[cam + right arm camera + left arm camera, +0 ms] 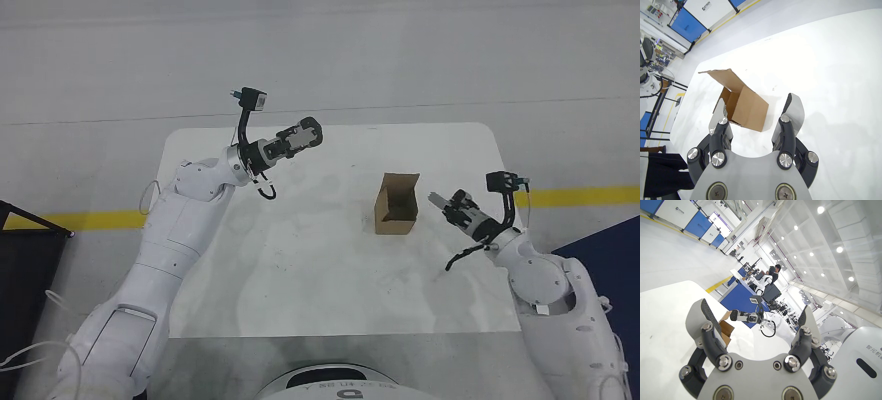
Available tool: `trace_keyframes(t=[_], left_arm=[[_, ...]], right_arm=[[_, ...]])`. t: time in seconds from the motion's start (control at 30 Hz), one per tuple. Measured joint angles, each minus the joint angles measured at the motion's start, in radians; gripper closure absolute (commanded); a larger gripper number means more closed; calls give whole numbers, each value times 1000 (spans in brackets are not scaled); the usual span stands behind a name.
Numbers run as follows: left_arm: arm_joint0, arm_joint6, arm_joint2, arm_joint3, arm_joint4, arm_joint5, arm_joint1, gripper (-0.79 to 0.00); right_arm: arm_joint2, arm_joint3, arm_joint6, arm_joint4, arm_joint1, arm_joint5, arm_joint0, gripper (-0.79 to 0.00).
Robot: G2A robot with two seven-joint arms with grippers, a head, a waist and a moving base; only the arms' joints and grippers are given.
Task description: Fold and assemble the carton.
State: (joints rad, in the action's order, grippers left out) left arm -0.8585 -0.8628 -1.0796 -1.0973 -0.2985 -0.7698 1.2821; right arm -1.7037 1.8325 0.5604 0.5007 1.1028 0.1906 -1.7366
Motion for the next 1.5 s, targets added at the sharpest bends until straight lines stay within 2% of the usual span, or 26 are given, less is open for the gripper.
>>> trace_keyframes(t=[0.07, 0.2, 0.33, 0.53, 0.7, 0.87, 0.93, 1.0, 1.13, 1.33, 1.5], left_arm=[[2, 14, -17, -22, 114, 27, -12, -785], [-22, 20, -49, -108, 421, 106, -38, -785], [-59, -8, -61, -189, 614, 188, -57, -785], [-112, -25, -70, -233, 730, 276, -73, -785], [-147, -62, -79, -261, 890, 368, -91, -785], [-175, -115, -66, -284, 878, 385, -96, -785], [-166, -132, -42, -276, 875, 383, -93, -785], [-145, -125, -8, -256, 876, 374, -86, -785], [-79, -76, 78, -174, 894, 338, -62, -785], [55, -35, 250, 3, 906, 294, 0, -785], [131, -1, 346, 120, 875, 263, 50, -785]], right_arm=[[1, -6, 1, 17, -1, -2, -9, -539], [48, -37, -7, 67, 1, -19, 6, -496], [102, -72, -18, 98, 5, -26, 42, -496], [170, -97, -5, 119, 9, -7, 97, -483], [241, -119, 14, 131, 15, -2, 148, -471], [288, -125, 19, 133, 20, -7, 183, -465], [289, -125, 12, 130, 20, -13, 190, -419], [275, -121, -5, 98, 20, -21, 185, -459], [225, -110, -18, 3, 18, -24, 155, -465], [175, -75, 30, -90, 11, 7, 91, -465], [178, -75, 38, -127, 11, 7, 70, -443]])
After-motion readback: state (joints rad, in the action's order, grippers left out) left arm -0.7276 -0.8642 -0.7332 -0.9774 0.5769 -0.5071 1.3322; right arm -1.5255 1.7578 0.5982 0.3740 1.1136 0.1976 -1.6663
